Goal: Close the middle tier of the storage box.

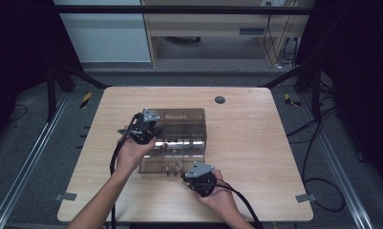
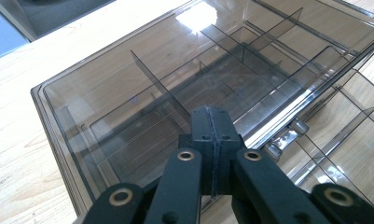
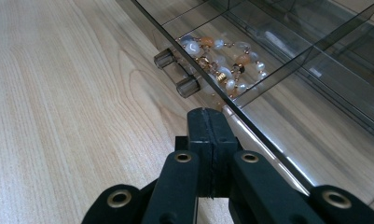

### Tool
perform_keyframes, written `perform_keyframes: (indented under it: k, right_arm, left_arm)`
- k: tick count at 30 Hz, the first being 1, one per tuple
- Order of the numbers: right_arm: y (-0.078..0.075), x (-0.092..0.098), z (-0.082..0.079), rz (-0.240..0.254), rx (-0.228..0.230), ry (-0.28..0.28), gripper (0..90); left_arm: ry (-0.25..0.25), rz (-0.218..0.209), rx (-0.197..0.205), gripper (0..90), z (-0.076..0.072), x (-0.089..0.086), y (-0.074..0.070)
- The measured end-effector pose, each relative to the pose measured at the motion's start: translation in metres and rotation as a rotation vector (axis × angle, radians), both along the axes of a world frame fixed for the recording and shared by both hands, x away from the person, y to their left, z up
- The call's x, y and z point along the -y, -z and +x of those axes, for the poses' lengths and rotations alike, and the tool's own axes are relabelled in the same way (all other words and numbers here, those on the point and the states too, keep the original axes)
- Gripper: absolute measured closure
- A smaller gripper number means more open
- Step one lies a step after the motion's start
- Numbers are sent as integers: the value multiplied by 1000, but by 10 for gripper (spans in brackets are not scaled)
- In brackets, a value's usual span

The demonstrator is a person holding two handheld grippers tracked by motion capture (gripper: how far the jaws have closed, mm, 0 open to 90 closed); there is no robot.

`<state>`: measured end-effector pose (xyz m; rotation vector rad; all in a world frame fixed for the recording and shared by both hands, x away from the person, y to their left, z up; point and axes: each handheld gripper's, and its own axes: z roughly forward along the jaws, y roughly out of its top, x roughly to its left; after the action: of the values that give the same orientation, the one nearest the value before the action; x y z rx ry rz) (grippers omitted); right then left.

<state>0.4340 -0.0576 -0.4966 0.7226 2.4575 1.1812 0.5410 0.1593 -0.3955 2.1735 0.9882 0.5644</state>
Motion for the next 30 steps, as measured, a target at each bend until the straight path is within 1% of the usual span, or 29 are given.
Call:
perform_keyframes:
  k: [12,15,16,21,30]
  right_arm:
    - [1,-1,0,-9,9,21,900]
    - [2,-2,-1,-14,20,24,900]
    - [2,-2,-1,-15,21,25,900]
    - [2,-3,-2,-19,34,29,900]
    - [-1,-3,-2,-13,48,33,900]
  left_arm:
    - [7,3,-6,896,0,2,0]
    - [11,10,-9,896,0,3,-1]
    - [10,6,-9,896,0,3,-1]
    - [15,11,-8,896,0,3,-1]
    - [23,10,-11,896,0,5,-1]
